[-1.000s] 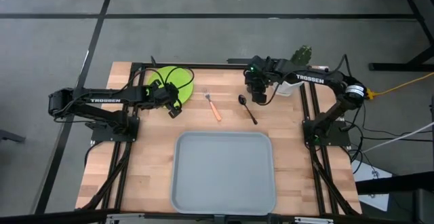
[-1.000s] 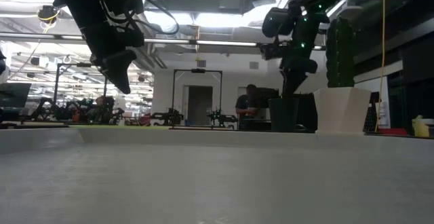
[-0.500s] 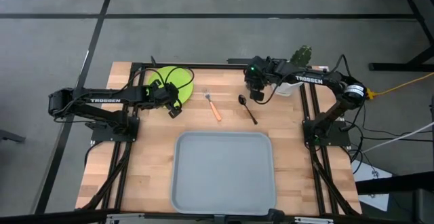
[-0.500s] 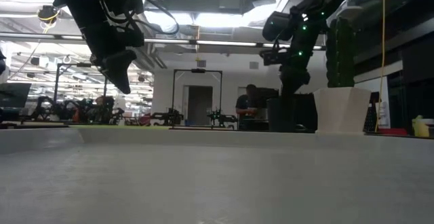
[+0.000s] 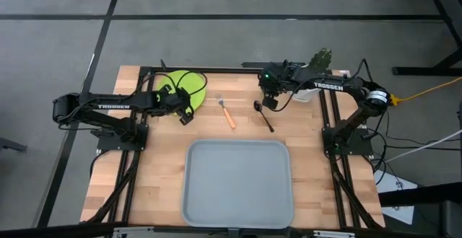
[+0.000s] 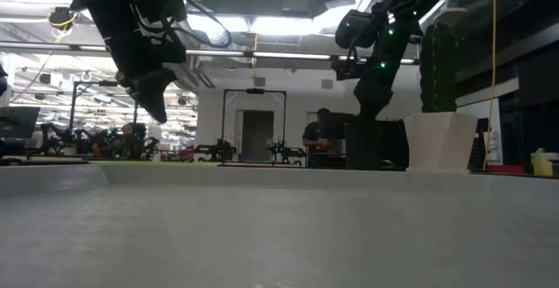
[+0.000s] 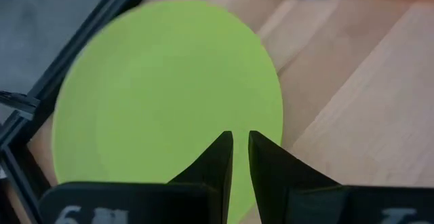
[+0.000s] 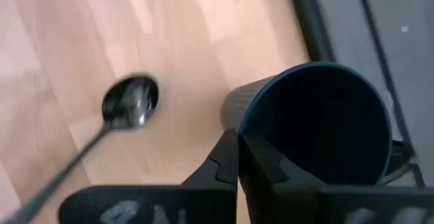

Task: Pick and place plate/cup/fork/spoon on tray
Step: Put the black cup to the top left side of the gray tray

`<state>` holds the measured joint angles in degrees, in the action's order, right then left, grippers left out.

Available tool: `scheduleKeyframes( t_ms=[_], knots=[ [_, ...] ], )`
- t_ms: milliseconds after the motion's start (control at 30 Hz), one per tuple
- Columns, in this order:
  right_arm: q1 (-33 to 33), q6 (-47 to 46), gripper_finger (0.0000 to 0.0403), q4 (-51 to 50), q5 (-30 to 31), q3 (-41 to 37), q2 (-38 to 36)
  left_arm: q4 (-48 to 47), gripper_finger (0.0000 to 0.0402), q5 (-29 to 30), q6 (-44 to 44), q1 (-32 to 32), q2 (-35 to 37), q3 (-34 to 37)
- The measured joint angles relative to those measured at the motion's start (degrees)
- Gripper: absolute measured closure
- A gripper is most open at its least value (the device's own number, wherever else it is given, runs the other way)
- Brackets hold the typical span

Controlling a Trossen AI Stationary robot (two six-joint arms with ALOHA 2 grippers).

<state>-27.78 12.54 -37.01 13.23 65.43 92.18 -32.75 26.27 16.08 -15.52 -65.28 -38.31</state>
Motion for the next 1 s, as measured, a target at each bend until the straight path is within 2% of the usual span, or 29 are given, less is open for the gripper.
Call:
scheduleKeyframes(
  t_ms=[200,300,433,567,767,1000],
  knots=[
    [4.6,-1.1,0.0399,-2.6,1.4,6.1,-0.5,0.5,0.0357,0.3,-7.8,-2.0,-7.5,0.0],
    [8.1,-4.8,0.0399,-8.9,1.2,10.2,-1.2,0.5,0.0352,-0.7,-8.6,-3.2,-11.5,0.0],
    [14.2,-12.4,0.0399,-19.3,0.3,14.8,-2.2,0.5,0.0351,-0.8,-7.3,-3.8,-14.9,0.0],
    [22.5,-24.1,0.0400,-27.2,-2.0,17.5,-3.1,0.5,0.0351,-0.6,-7.3,-3.7,-15.4,0.0],
    [36.1,-39.2,0.0400,-30.1,-2.5,17.2,-3.6,0.5,0.0351,2.0,-7.6,-3.8,-15.3,0.0],
    [46.3,-53.9,0.0400,-30.8,-2.9,12.7,-3.5,0.5,0.0351,3.3,-7.5,-3.8,-15.3,0.0]
  ],
)
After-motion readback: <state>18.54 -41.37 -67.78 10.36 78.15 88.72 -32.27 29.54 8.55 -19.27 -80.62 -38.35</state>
